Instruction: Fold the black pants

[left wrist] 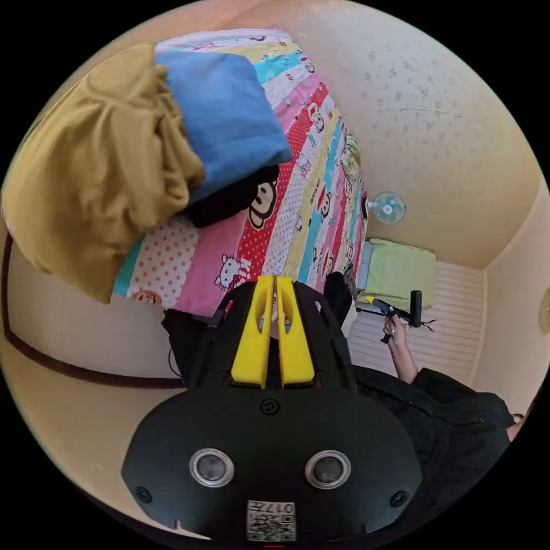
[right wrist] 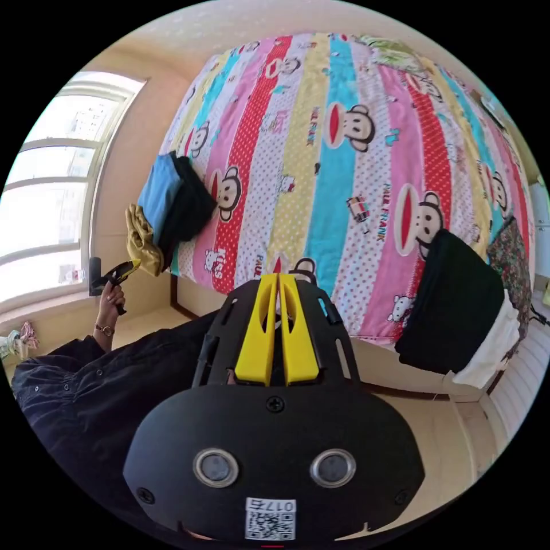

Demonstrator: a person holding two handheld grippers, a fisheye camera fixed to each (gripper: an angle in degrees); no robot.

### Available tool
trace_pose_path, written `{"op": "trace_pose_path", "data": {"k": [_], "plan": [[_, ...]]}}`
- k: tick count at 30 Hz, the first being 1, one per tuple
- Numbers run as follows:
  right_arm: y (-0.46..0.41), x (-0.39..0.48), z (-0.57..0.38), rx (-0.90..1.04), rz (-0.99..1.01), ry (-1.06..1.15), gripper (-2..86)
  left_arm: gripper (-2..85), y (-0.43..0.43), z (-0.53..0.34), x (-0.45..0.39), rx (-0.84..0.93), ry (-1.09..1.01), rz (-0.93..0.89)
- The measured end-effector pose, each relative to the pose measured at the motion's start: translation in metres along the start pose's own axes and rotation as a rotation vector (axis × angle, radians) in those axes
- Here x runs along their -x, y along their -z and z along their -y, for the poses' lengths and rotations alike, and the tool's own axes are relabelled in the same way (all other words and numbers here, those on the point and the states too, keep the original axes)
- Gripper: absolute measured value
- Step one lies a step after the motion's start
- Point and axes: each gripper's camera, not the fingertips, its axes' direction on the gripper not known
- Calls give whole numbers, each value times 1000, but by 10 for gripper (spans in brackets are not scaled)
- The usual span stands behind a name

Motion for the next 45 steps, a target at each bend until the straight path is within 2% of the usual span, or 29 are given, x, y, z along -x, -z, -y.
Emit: {"op": "trace_pose_path", "data": {"k": [3, 5, 6, 8, 9, 11, 13, 16, 19, 21, 24, 26, 28, 30, 32, 34, 38, 40, 42, 45], "plan": [[69, 11, -61, -197, -217, -23, 5, -10, -18, 36, -80, 11, -246, 128], [115, 29, -118, -352, -482, -54, 5, -10, -38, 42, -134, 20, -411, 159], [125, 34, -133, -394, -547, -52, 5, -10, -56, 40, -170, 23, -517, 167], [162, 51, -195, -605, -761, -60, 4, -10, -87, 28, -222, 24, -656, 159], [171, 54, -211, -676, -801, -71, 4, -10, -110, 17, -251, 24, -722, 138], [203, 57, -276, -976, -943, -151, 3, -10, -149, -1, -289, 30, -797, 81], [222, 49, -313, -1119, -1014, -189, 3, -10, -205, -25, -329, 58, -849, 28], [252, 12, -359, -1233, -1045, -299, 2, -10, -278, -54, -371, 114, -869, -5], [279, -52, -405, -1314, -905, -394, 2, -10, -349, -83, -412, 192, -949, -30], [290, -89, -435, -1356, -818, -403, 2, -10, -392, -101, -437, 236, -1033, 12], [297, -139, -471, -1392, -860, -387, 3, -10, -455, -122, -477, 261, -1132, 96], [306, -176, -490, -1407, -845, -386, 4, -9, -484, -132, -500, 267, -1168, 79], [314, -206, -494, -1378, -807, -366, 5, -8, -519, -140, -528, 264, -1187, 9], [322, -246, -484, -1270, -706, -366, 6, -5, -554, -141, -539, 262, -1153, -18], [325, -303, -451, -1038, -496, -268, 10, 3, -606, -138, -536, 295, -1101, 33], [314, -345, -418, -908, -365, -201, 16, 49, -695, -130, -508, 440, -957, 193], [270, -437, -336, -611, -80, -240, 45, 103, -801, -131, -431, 690, -693, 245], [248, -463, -308, -531, -28, -237, 59, 105, -847, -137, -375, 803, -524, 278], [230, -485, -282, -439, 18, -248, 69, 107, -869, -139, -340, 840, -438, 338], [207, -514, -247, -302, 56, -270, 83, 121, -886, -138, -300, 807, -319, 390]]}}
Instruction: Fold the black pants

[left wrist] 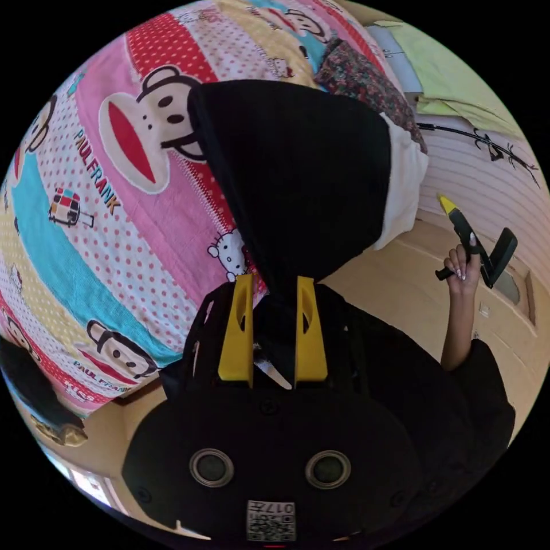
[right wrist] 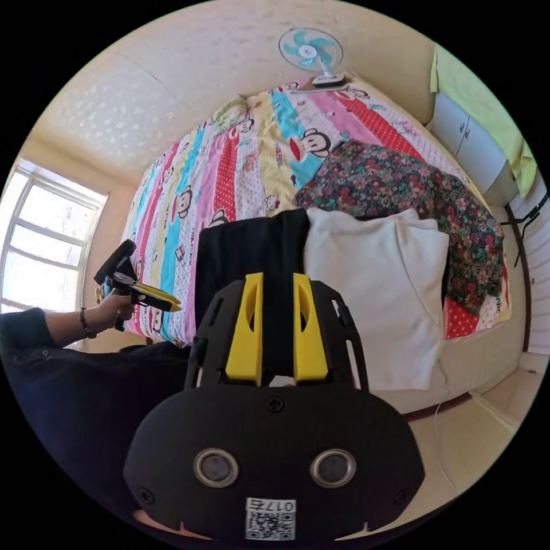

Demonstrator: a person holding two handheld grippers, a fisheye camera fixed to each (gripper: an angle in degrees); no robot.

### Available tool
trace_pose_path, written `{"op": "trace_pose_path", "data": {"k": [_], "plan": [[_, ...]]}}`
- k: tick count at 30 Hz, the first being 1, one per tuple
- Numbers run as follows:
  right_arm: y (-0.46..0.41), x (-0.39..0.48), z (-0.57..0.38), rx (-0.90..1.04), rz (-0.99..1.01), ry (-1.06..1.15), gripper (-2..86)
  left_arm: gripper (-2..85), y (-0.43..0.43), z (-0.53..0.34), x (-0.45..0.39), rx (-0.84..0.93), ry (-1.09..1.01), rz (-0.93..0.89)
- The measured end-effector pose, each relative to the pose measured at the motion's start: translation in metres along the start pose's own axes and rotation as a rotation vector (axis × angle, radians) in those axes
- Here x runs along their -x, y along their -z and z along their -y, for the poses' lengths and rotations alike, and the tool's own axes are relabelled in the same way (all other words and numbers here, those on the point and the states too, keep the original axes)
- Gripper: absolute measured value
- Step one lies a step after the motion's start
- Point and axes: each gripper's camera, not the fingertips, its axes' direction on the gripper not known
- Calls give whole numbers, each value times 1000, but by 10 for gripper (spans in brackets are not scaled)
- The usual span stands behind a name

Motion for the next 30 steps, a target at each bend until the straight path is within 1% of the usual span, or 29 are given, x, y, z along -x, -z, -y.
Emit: {"op": "trace_pose_path", "data": {"k": [4, 6, 7, 8, 10, 12, 14, 16, 17, 18, 19, 20, 22, 23, 24, 25, 26, 27, 28, 29, 30], "plan": [[-29, -22, 29, 138, 16, -65, 95, 137, -39, 18, 14, 30, 56, -82], [-51, -27, 34, 275, 2, -76, 95, 136, -61, 27, 15, 83, 79, -103], [-67, -28, 36, 394, 16, -70, 92, 135, -77, 31, 16, 129, 100, -132], [-74, -27, 35, 450, 3, -64, 87, 134, -85, 33, 17, 153, 113, -137], [-63, -22, 38, 417, -71, -20, 75, 103, -106, 32, 16, 233, 113, -79], [-52, -23, 44, 446, -76, 12, 53, 65, -106, 28, 12, 229, 41, -55], [-29, -33, 54, 454, 32, 28, 24, 43, -98, 24, 13, 219, 0, -93], [-6, -40, 62, 447, 133, 67, 15, 38, -81, 14, 20, 195, -47, -207], [12, -44, 67, 425, 229, 94, 11, 38, -75, 10, 21, 178, -70, -244], [21, -46, 69, 404, 287, 104, 10, 37, -61, 2, 22, 132, -122, -329], [41, -52, 75, 347, 423, 109, 8, 36, -43, -7, 23, 74, -183, -424], [58, -57, 81, 294, 563, 99, 6, 36, -34, -12, 25, 45, -211, -468], [82, -60, 90, 201, 720, 92, 5, 37, 8, -34, 42, -79, -277, -635], [99, -57, 97, 129, 790, 108, 4, 37, 20, -40, 50, -114, -284, -671], [108, -53, 101, 90, 826, 126, 4, 36, 44, -52, 65, -186, -298, -738], [127, -43, 108, -7, 1034, 215, 4, 36, 68, -65, 83, -255, -299, -779], [146, -31, 115, -151, 1281, 267, 4, 35, 80, -72, 92, -289, -299, -791], [155, -25, 118, -234, 1372, 286, 5, 34, 103, -87, 108, -349, -314, -796], [169, -10, 124, -370, 1458, 315, 5, 33, 121, -102, 120, -384, -343, -788], [178, 8, 132, -420, 1444, 328, 6, 32, 129, -109, 124, -393, -359, -779], [179, 18, 137, -414, 1421, 331, 7, 30, 142, -125, 133, -411, -392, -762]]}}
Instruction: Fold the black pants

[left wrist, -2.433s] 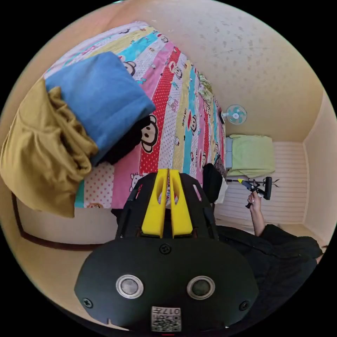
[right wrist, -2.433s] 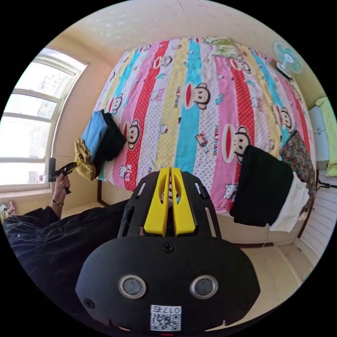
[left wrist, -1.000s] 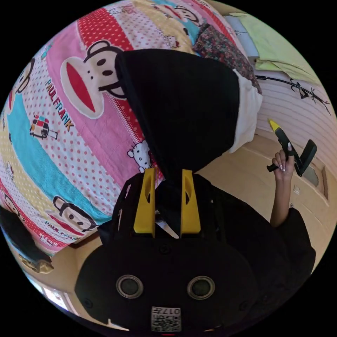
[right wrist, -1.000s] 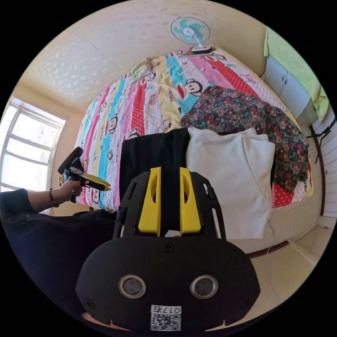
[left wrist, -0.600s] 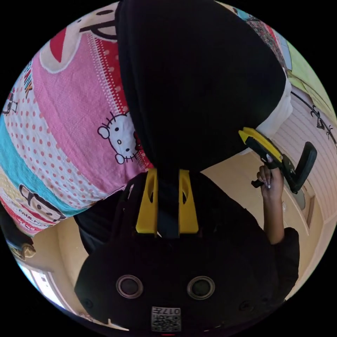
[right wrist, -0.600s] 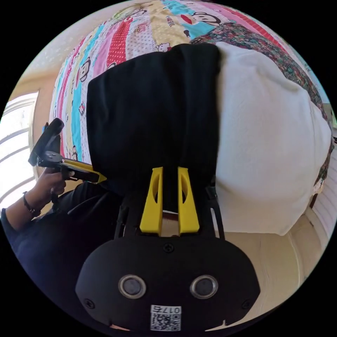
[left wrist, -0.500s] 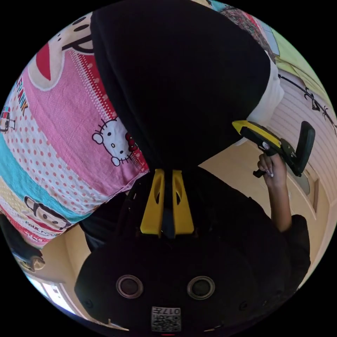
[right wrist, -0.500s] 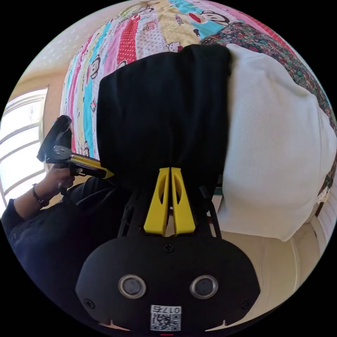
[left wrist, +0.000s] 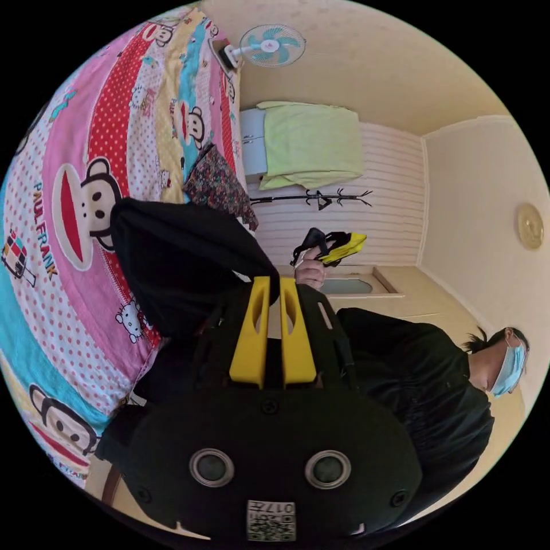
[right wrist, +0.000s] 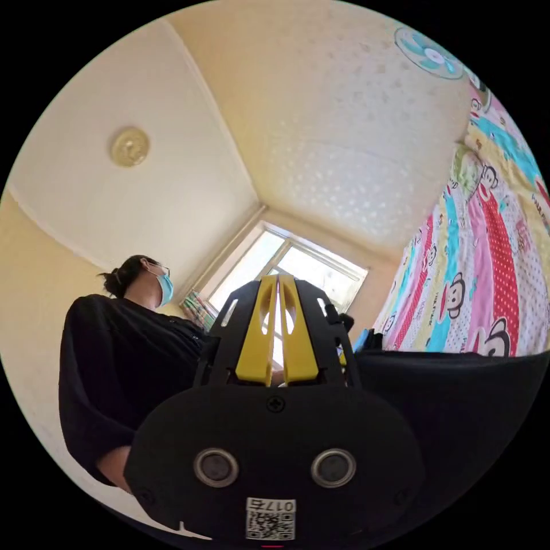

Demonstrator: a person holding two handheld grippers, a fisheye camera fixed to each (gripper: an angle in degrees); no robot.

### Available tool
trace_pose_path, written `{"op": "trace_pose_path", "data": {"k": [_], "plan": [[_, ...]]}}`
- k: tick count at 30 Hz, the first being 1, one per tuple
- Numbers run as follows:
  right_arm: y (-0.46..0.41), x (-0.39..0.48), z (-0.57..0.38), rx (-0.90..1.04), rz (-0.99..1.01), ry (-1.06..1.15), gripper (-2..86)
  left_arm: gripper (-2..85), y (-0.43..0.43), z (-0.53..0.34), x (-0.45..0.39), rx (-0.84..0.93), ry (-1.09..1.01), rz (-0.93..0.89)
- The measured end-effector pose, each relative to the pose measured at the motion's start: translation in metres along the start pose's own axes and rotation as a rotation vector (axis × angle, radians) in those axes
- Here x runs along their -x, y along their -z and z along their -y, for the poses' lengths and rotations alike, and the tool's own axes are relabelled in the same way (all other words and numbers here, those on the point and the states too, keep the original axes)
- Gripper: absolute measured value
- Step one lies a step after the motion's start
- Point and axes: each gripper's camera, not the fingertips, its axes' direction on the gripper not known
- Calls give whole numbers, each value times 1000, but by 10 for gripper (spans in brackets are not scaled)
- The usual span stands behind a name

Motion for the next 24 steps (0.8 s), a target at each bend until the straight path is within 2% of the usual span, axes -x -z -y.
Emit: {"op": "trace_pose_path", "data": {"k": [4, 9, 12, 18, 21, 24], "plan": [[-86, -10, 11, 211, -148, -29, 13, 26, 46, -41, -10, -14, -33, -113], [-184, -12, -21, 400, -138, -21, 50, 20, 120, -75, -22, -56, -92, -190], [-241, -12, -51, 544, -370, 6, 115, 21, 175, -93, -32, -112, -127, -210], [-366, -7, -101, 692, -706, 198, 188, 24, 255, -128, -66, -58, -150, -9], [-431, -2, -121, 752, -828, 314, 213, 26, 293, -155, -58, -101, -85, -13], [-491, -23, -157, 964, -948, 373, 228, 27, 330, -182, -49, -124, -25, -7]]}}
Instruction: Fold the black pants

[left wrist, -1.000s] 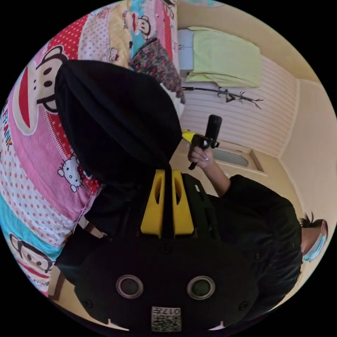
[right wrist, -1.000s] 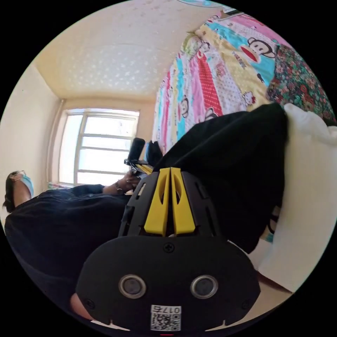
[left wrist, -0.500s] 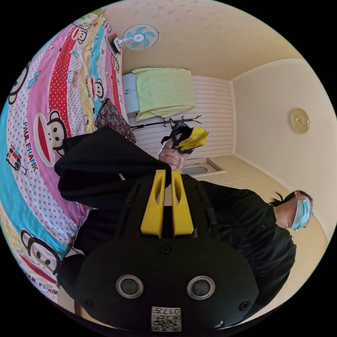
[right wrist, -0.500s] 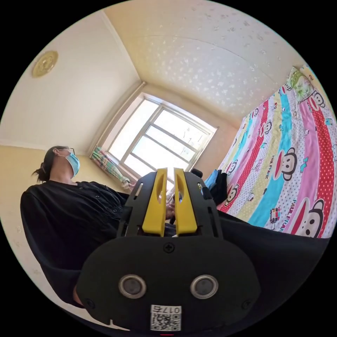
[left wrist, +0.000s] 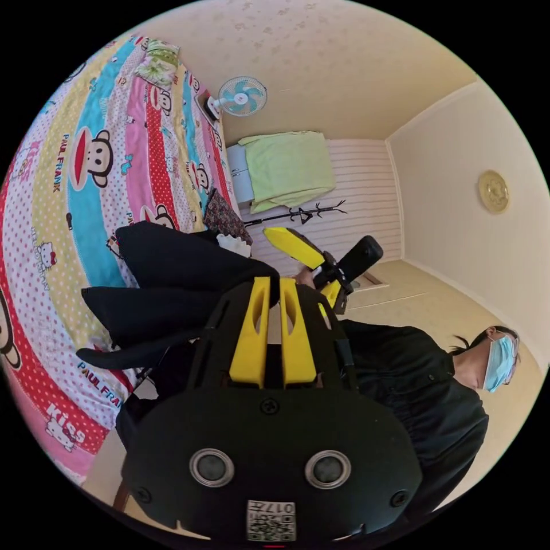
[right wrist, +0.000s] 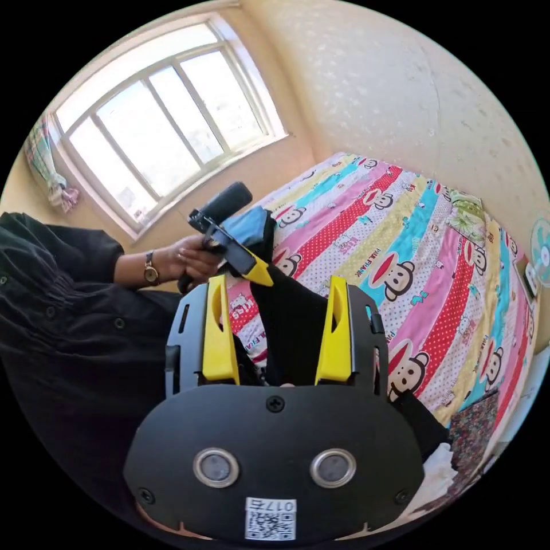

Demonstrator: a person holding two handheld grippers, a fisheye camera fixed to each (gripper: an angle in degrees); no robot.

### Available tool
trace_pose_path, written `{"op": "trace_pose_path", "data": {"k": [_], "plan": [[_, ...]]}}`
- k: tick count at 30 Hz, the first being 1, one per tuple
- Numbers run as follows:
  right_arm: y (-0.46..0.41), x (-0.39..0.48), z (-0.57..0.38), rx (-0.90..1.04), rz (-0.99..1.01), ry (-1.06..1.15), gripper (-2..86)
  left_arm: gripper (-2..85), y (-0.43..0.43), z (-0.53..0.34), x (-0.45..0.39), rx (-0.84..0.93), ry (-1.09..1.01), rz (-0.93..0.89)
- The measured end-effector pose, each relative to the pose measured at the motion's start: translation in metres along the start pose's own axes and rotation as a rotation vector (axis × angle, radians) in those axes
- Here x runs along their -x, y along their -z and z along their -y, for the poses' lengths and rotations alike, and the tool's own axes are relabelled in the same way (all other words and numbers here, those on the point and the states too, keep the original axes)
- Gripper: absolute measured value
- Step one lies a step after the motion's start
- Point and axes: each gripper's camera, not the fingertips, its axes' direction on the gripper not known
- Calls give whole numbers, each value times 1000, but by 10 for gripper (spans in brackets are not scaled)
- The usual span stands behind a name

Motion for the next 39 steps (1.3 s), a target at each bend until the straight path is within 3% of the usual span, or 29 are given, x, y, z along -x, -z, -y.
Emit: {"op": "trace_pose_path", "data": {"k": [4, 5, 9, 11, 18, 21, 24, 28, 31, 35, 39], "plan": [[-124, 33, 10, 372, -163, -7, 216, 29, 28, -18, -1, 0, 28, -56], [-152, 42, 9, 393, -262, -17, 192, 30, 29, -18, -2, 9, 33, -56], [-181, 55, 19, 365, -305, -54, 99, 33, 37, -14, -21, 67, 35, 20], [-161, 45, 30, 269, -206, -136, 80, 33, 49, -14, -42, 45, -13, -18], [-37, 42, 51, -232, 32, -52, 74, 22, 106, -1, -197, -8, -431, -271], [1, 13, 41, -408, 94, -130, 72, -5, 148, -1, -254, -112, -591, -389], [17, -26, 7, -530, 205, -216, 74, -8, 190, -13, -275, -240, -656, -324], [-5, -63, -51, -447, 230, -273, 74, -6, 205, -33, -244, -295, -391, 26], [-67, -97, -94, -124, 230, -430, 66, 18, 190, -47, -192, -252, -99, 188], [-161, -123, -151, 421, 51, -660, 43, 52, 166, -61, -121, -193, 192, 98], [-177, -127, -159, 452, 59, -736, 14, 64, 159, -78, -53, -228, 471, 153]]}}
